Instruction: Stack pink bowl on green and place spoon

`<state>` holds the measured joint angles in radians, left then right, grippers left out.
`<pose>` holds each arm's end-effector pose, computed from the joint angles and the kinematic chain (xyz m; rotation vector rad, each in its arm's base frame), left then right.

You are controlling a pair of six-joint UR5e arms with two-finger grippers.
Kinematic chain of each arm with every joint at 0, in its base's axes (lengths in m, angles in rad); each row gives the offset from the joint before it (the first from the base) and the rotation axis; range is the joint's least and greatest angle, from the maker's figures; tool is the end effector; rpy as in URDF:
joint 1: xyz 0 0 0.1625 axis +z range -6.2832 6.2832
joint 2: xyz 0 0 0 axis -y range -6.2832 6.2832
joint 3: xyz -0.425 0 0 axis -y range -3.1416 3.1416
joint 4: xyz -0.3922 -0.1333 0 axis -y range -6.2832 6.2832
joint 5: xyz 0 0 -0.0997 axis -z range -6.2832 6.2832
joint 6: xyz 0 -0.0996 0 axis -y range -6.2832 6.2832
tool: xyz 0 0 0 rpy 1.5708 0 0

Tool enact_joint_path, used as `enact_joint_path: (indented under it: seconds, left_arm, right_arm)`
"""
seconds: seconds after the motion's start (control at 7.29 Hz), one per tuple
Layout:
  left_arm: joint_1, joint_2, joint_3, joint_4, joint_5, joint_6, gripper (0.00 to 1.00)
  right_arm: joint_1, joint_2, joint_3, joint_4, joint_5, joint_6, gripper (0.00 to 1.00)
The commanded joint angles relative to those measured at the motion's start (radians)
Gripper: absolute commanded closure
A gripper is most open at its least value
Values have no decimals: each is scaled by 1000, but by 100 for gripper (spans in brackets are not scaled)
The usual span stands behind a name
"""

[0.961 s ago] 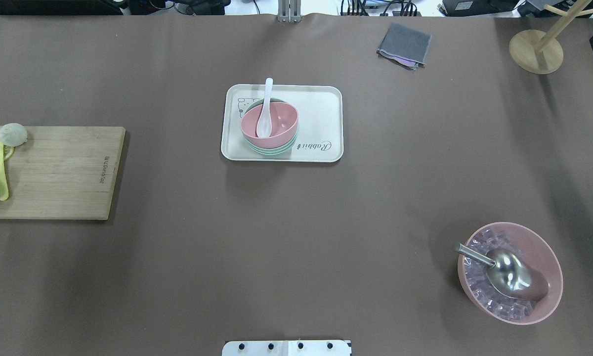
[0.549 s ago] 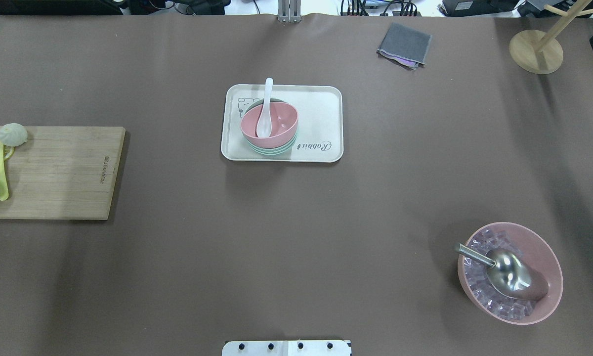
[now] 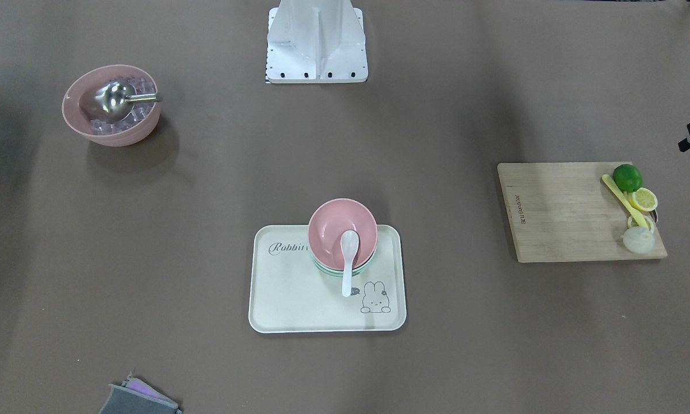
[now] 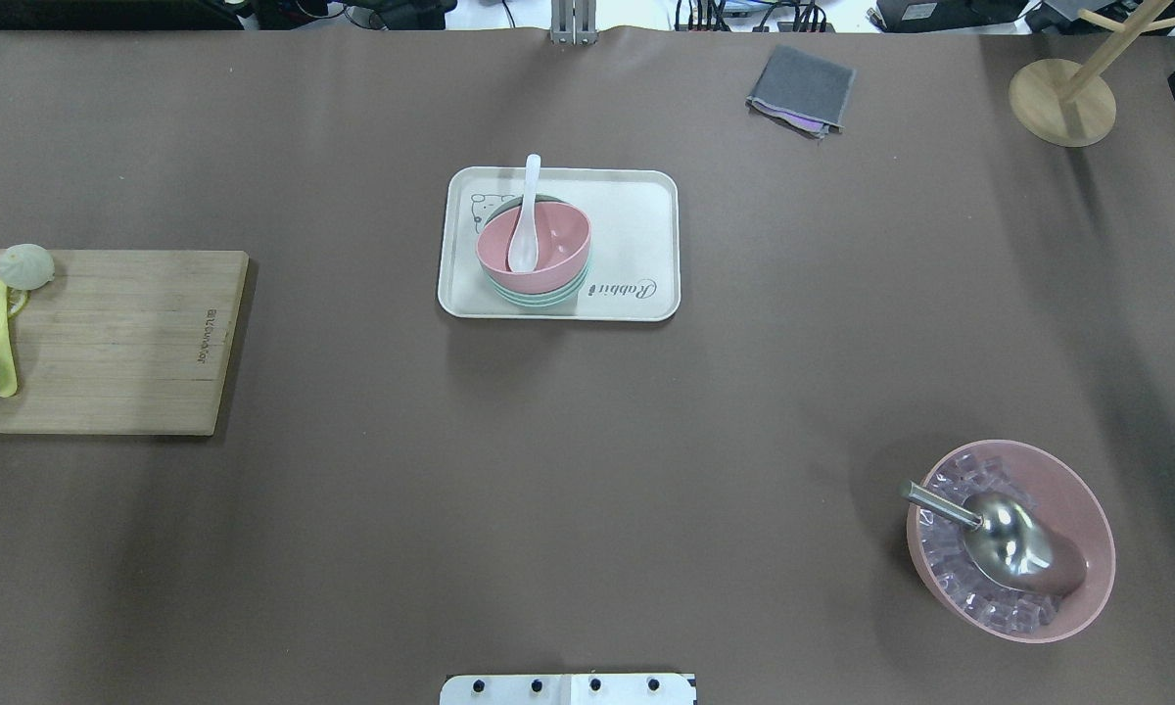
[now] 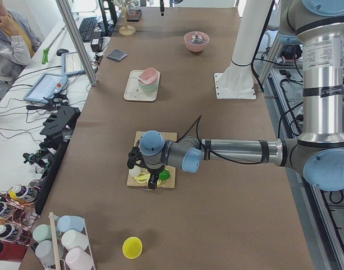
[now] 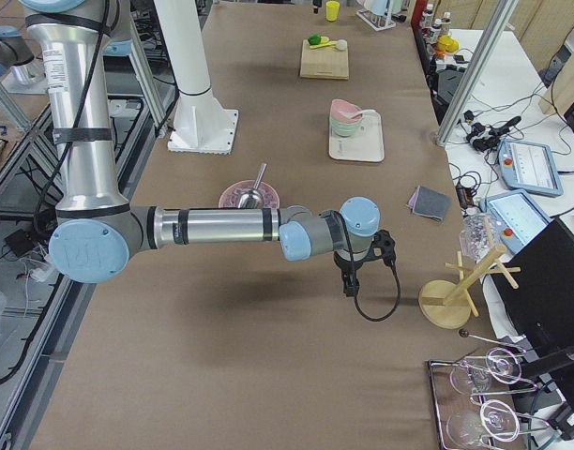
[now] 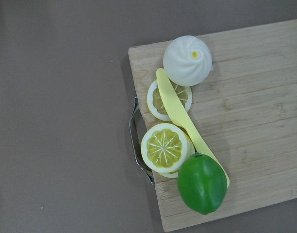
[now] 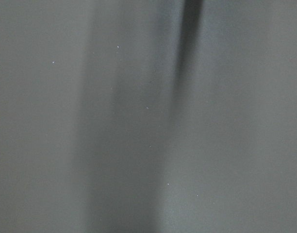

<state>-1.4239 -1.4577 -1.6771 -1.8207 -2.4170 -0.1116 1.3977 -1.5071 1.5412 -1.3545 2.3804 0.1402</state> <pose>0.0088 -0.4606 0.6275 0.1180 0.8647 0.1359 -0.0315 -0.5352 0.6151 0.1081 -0.8326 -0.1323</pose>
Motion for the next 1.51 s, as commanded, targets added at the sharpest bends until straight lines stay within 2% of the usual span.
enact_joint_path:
  seconds: [0.0, 0.41, 0.55, 0.69, 0.82, 1.37]
  left_arm:
    - [-1, 0, -32, 0, 41, -20, 2]
    - [-6, 19, -87, -3, 33, -22, 2]
    - [-13, 5, -54, 3, 23, -33, 2]
    - [-59, 31, -123, 18, -17, -33, 2]
    - [-60, 34, -121, 14, -13, -31, 2]
    - [-66, 36, -167, 14, -24, -34, 2]
  right_arm:
    - [-6, -2, -9, 0, -3, 4, 0]
    - [-5, -1, 0, 2, 3, 10, 0]
    - [-6, 1, -10, 2, 2, -2, 0]
    - [-5, -1, 0, 2, 5, 7, 0]
    - [-3, -46, 79, -1, 13, 10, 0]
    - [-20, -18, 79, 0, 3, 48, 0]
